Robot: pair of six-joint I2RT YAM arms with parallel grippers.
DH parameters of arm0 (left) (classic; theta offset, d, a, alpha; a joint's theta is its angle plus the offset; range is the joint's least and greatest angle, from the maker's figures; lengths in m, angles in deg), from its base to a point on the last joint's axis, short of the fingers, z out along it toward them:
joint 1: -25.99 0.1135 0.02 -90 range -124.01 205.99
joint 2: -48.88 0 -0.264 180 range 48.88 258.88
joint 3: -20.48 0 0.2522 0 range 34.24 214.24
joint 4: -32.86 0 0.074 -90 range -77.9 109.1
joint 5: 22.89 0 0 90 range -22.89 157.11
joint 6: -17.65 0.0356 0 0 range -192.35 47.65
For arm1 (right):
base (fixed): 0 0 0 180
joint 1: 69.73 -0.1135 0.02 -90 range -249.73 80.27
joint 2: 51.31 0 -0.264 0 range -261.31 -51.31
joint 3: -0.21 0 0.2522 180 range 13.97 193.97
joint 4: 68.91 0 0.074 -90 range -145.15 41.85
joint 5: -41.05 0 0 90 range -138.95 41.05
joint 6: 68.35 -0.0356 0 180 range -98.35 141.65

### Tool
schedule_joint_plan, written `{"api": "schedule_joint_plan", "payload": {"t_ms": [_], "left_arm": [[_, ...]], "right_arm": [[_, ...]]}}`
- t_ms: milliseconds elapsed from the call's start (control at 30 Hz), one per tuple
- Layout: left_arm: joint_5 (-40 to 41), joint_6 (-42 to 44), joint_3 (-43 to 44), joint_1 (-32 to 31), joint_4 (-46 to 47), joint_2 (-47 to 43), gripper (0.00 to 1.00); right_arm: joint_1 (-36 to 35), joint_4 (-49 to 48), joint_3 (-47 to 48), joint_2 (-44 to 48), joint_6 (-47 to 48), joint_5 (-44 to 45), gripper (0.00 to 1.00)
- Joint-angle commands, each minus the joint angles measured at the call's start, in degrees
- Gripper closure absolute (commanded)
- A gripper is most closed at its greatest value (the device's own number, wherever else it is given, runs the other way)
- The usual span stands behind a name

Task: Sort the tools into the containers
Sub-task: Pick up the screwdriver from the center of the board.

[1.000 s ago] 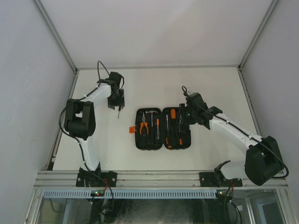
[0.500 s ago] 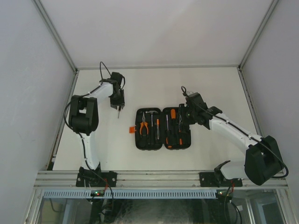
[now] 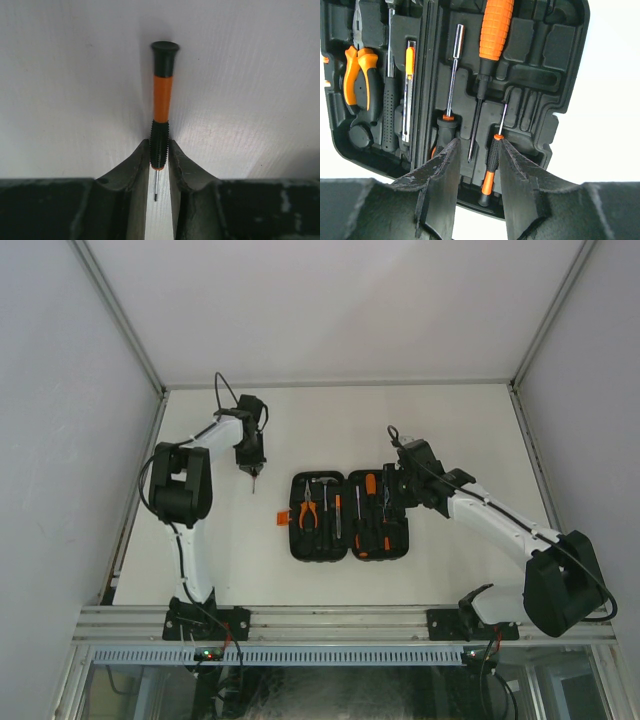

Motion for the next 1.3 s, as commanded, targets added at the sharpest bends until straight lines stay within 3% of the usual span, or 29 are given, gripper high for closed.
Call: {"api": "schedule_joint_plan", "payload": {"t_ms": [0, 367, 600, 800, 1000, 1267], "left_arm": [[-0.7, -0.1, 1.8, 0.4, -0.6, 0.7, 0.78], [-5.4, 0.1, -2.0, -0.1, 2.0, -10.4, 0.92], [-20.2, 2.3, -9.3, -3.0, 7.6, -25.2, 0.94], [-27.4, 4.7, -13.2, -9.9, 9.3, -33.7, 0.97], [-33.5, 6.9, -14.6, -15.5, 9.2, -37.8, 0.99], [-36.6, 11.0, -13.4, -23.4, 5.3, -39.6, 1.0]], "right_arm": [[0.1, -2.0, 0.0, 0.3, 1.1, 0.0, 0.64], [2.0, -5.7, -0.9, 6.8, -0.5, 3.3, 0.6], [3.6, -17.9, -3.9, 15.4, 2.5, -0.6, 0.42], [4.1, -29.0, -5.3, 18.8, 6.8, -3.5, 0.42], [1.4, -48.1, -15.2, 25.9, 26.3, -14.3, 0.42], [-4.9, -37.7, -15.5, 28.3, 59.6, -23.6, 0.41]]}}
